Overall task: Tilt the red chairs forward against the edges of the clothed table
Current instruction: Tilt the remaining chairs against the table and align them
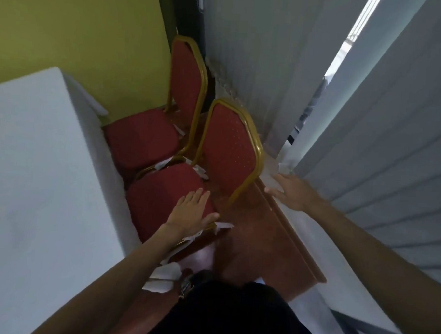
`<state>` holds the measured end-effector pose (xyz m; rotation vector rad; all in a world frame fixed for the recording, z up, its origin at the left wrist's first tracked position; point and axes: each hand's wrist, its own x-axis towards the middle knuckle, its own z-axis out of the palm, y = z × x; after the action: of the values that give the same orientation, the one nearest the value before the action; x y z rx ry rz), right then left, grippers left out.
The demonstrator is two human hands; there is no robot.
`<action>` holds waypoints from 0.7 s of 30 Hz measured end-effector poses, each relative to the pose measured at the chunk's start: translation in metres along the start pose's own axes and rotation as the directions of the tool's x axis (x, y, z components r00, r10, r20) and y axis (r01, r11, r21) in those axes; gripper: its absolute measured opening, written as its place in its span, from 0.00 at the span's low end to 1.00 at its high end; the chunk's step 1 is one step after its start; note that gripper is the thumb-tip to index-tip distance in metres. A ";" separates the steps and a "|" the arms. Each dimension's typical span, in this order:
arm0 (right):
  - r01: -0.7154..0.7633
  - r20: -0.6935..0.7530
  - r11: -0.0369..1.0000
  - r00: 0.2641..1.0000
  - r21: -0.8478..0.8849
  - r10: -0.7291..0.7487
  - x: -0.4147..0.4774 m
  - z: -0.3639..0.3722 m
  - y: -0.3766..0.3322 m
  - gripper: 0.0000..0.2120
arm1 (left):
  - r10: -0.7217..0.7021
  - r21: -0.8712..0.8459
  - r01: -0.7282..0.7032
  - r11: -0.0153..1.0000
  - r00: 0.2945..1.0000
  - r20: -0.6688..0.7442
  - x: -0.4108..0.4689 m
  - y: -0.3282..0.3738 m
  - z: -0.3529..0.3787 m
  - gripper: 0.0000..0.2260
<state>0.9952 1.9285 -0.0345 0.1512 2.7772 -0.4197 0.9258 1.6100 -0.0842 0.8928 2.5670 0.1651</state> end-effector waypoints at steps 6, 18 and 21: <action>0.129 0.026 0.984 0.992 -0.122 -0.127 0.078 -0.054 0.061 0.47 | -0.156 -0.202 0.132 0.970 0.982 -0.105 0.042 0.076 0.003 0.38; 0.489 0.299 0.829 0.862 -0.272 -0.410 0.273 -0.123 0.051 0.57 | -0.473 -0.546 0.311 0.778 0.862 -0.182 0.149 0.127 -0.025 0.38; 0.533 0.356 0.788 0.833 -0.308 -0.424 0.309 -0.136 0.035 0.57 | -0.519 -0.604 0.328 0.727 0.837 -0.170 0.174 0.130 -0.034 0.39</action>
<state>0.6681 2.0201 -0.0243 -0.6840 2.5286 0.0262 0.8620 1.8204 -0.0819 0.0281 2.6961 0.9369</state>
